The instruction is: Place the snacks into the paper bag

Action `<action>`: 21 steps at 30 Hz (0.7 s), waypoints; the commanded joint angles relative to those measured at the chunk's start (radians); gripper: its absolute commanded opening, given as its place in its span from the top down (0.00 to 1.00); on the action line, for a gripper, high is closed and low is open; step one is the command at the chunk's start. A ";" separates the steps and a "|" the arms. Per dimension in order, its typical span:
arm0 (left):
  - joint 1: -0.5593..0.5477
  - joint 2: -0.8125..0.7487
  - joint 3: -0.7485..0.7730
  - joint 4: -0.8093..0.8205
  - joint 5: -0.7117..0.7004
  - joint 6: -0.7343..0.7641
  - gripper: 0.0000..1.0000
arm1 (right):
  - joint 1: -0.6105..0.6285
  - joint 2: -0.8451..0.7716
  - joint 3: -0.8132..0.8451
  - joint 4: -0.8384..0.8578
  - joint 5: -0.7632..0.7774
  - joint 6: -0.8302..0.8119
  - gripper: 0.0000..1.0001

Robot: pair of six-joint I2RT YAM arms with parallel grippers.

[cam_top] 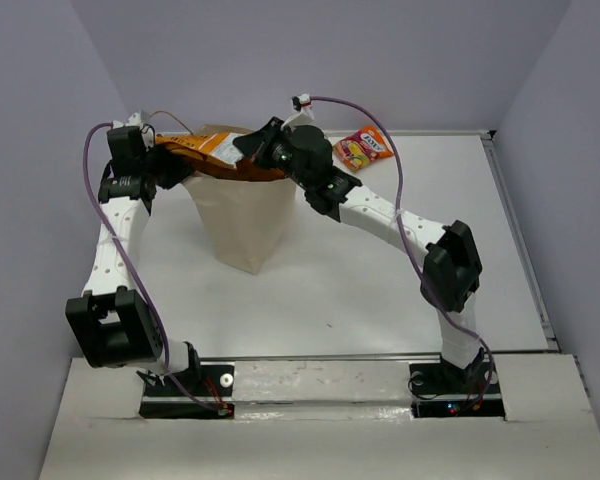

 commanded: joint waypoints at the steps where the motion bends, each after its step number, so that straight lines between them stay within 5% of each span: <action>1: -0.003 -0.022 0.002 0.048 0.015 -0.004 1.00 | 0.003 -0.126 -0.020 0.020 0.088 -0.062 0.99; 4: -0.002 -0.025 0.005 0.050 0.017 -0.005 1.00 | 0.003 -0.156 -0.015 -0.220 0.208 -0.145 0.99; 8: -0.002 -0.023 0.006 0.053 0.015 -0.007 1.00 | 0.003 -0.172 -0.043 -0.335 0.333 -0.321 0.99; 10: -0.002 -0.020 0.008 0.051 0.014 -0.005 1.00 | 0.003 -0.124 0.061 -0.441 0.333 -0.409 0.98; 13: -0.002 -0.019 0.014 0.048 0.012 -0.002 1.00 | 0.003 0.041 0.253 -0.597 0.293 -0.513 0.87; 17: -0.002 -0.025 0.008 0.045 0.011 0.001 1.00 | 0.003 0.219 0.584 -0.850 0.165 -0.569 0.55; 21: -0.002 -0.029 -0.003 0.045 0.009 0.002 1.00 | 0.003 0.216 0.569 -0.869 0.077 -0.598 0.39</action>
